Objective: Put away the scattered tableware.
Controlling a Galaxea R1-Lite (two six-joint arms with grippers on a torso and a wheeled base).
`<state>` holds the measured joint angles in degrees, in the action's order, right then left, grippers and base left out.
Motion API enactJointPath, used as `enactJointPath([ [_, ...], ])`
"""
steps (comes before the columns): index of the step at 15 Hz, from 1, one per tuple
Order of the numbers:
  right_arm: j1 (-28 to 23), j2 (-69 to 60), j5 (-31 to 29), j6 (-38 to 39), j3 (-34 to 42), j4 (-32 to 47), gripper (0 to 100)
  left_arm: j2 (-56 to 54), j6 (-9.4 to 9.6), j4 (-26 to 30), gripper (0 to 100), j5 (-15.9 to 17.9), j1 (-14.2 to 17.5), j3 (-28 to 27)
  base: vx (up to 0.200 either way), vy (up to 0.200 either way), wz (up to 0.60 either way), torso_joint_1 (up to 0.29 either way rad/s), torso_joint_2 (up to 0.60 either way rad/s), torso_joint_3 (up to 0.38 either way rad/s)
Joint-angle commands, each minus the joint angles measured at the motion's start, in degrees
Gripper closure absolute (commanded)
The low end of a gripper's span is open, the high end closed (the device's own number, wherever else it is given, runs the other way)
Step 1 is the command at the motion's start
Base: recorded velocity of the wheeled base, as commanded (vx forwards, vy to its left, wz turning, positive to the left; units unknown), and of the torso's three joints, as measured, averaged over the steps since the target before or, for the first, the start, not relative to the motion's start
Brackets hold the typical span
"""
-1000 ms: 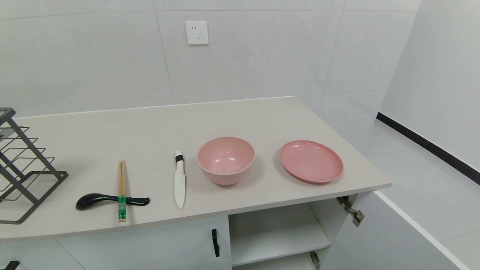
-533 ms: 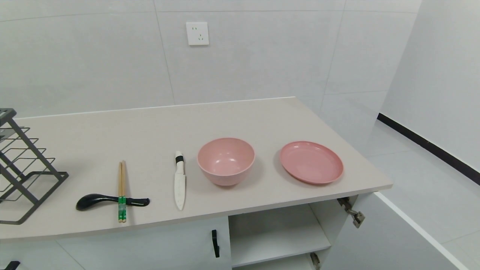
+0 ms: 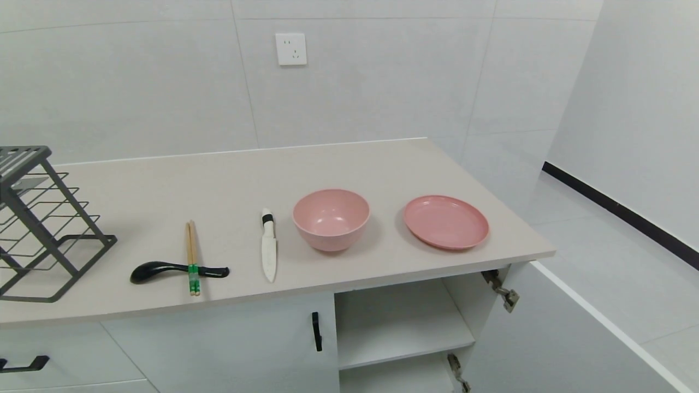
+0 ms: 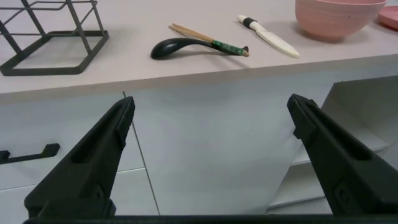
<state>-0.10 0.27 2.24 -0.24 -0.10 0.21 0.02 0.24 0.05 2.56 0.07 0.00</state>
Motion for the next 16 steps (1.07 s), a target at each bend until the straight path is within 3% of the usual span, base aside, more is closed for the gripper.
enactJointPath([
  [1, 0.01, 0.08, 0.04, -0.37, 0.01, -0.03, 0, -0.02, 0.02, 0.04, 0, 0.08, 0.01, 0.0, 0.0, 0.0, 0.0, 0.0, 0.0, 0.0],
  [4, 0.01, 0.08, -0.05, 0.16, 0.1, 0.06, 0, -0.02, 0.02, 0.04, 0, 0.08, 0.01, 0.0, 0.0, 0.0, 0.0, 0.126, -0.22, -0.111],
  [14, 0.01, 0.08, 0.04, -0.11, 0.01, 0.06, 0, -0.02, -0.07, 0.04, 0, 0.08, 0.01, 0.0, 0.0, 0.0, 0.0, 0.283, -0.54, -0.259],
  [16, 0.01, 0.08, 0.04, 0.07, 0.01, 0.06, 0, -0.02, -0.07, 0.04, 0, 0.08, 0.01, 0.0, 0.0, 0.0, 0.0, 0.088, -0.16, -0.085],
])
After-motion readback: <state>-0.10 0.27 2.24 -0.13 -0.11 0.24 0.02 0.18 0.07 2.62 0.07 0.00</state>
